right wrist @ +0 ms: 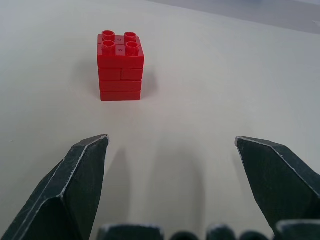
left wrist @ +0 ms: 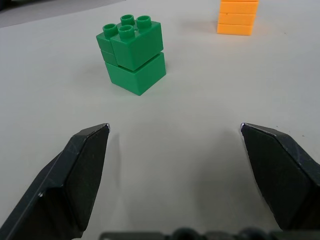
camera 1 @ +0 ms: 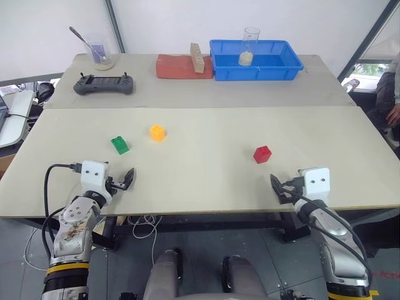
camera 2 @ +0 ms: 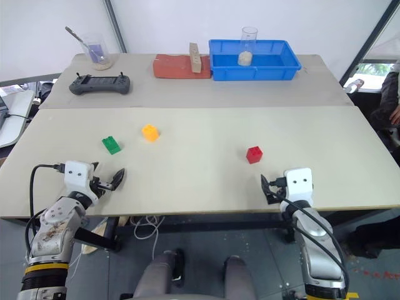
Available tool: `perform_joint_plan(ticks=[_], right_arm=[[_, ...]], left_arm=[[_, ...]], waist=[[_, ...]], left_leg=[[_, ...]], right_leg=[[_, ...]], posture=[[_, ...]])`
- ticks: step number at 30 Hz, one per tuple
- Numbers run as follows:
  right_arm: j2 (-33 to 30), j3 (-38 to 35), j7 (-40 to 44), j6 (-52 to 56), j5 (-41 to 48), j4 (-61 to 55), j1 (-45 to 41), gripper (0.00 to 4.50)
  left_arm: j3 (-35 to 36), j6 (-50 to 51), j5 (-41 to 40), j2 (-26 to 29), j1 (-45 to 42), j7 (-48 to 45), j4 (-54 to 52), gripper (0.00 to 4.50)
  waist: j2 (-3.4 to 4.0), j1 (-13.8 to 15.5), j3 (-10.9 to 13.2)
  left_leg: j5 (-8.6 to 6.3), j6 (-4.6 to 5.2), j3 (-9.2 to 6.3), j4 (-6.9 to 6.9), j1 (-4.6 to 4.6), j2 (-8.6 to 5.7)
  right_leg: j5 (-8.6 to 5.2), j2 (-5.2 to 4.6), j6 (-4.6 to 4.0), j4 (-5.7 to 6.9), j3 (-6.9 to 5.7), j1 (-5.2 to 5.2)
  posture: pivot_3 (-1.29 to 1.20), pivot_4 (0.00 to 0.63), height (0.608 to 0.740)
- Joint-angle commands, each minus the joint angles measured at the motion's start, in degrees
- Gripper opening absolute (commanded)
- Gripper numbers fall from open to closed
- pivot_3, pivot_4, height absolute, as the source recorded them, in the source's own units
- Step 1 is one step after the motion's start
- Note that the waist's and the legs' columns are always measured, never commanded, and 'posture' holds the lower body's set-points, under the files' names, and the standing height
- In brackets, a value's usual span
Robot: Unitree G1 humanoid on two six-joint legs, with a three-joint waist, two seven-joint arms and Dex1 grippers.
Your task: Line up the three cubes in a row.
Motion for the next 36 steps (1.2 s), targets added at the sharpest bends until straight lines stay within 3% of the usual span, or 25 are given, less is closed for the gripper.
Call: perform_joint_plan(ticks=[1, 7, 14, 19, 25, 29, 36], right_arm=[[-0.5, -1.17, -0.11, -1.0, 0.1, -1.12, -0.4, 4.5], [-1.78, -1.51, 1.28, -0.48, 0.41, -1.64, -0.06, 4.5], [-7.68, -2.89, 8.27, 2.67, 4.88, -2.87, -1.93, 4.5], [-9.61, -1.37, 11.1, 2.8, 6.06, 2.64, -7.36, 4.5], [-6.33, 1.87, 10.57, 0.1, 4.83, 11.09, -14.39, 4.5], [-3.94, 3.17, 9.43, -1.74, 3.68, 15.78, -18.4, 4.5], [-0.84, 4.82, 8.07, -4.47, 2.28, 20.82, -22.25, 4.5]], left_arm=[[0.09, 1.5, -0.09, 0.49, 1.04, 0.15, -1.69, 4.47], [-1.85, 2.94, -2.62, 1.34, 0.4, -4.96, -5.51, 4.47], [-9.22, 10.95, -13.17, 10.26, -4.6, -25.73, -18.84, 4.47], [-15.59, 14.78, -17.78, 13.61, -15.94, -37.41, -19.08, 4.47], [-18.22, 14.17, -17.98, 10.63, -25.18, -40.62, -14.04, 4.47], [-17.77, 14.28, -18.0, 10.09, -24.88, -40.64, -13.77, 4.47], [-16.53, 14.15, -17.61, 10.05, -22.5, -38.54, -14.98, 4.47]], waist=[[0.0, -0.01, 0.0], [-0.01, -0.02, 0.01], [-0.14, -0.06, 0.09], [-0.16, -0.23, 0.1], [-0.22, -0.58, 0.13], [-0.25, -0.9, 0.16], [-0.27, -0.44, 0.17]], left_leg=[[0.0, 0.0, 0.0, 0.0, 0.0, 0.0], [0.0, 0.0, 0.01, -0.05, -0.03, -0.01], [0.0, 0.0, 0.02, -0.05, -0.21, -0.01], [0.0, 0.0, 0.03, -0.07, -0.18, -0.03], [0.04, 0.07, -0.1, 0.2, -0.29, -0.02], [0.27, 0.45, -0.11, 0.28, -0.29, -0.03], [0.11, 0.2, -0.09, 0.3, -0.31, -0.04]], right_leg=[[0.0, 0.0, 0.0, 0.0, 0.0, 0.0], [0.0, -0.02, 0.0, -0.05, -0.01, -0.02], [0.01, -0.06, -0.02, -0.07, -0.07, -0.13], [0.0, -0.01, 0.0, -0.09, -0.05, -0.02], [-0.05, 0.24, 0.1, -0.02, 0.05, 0.11], [0.11, 0.35, 0.37, 0.05, 0.25, 0.08], [0.02, 0.33, 0.22, 0.1, 0.23, 0.08]], posture=[[0.0, 0.15, 0.74], [0.0, 0.15, 0.74], [0.0, 0.15, 0.74], [0.0, 0.15, 0.74], [0.0, 0.15, 0.74], [0.0, 0.15, 0.74], [0.0, 0.15, 0.74]])
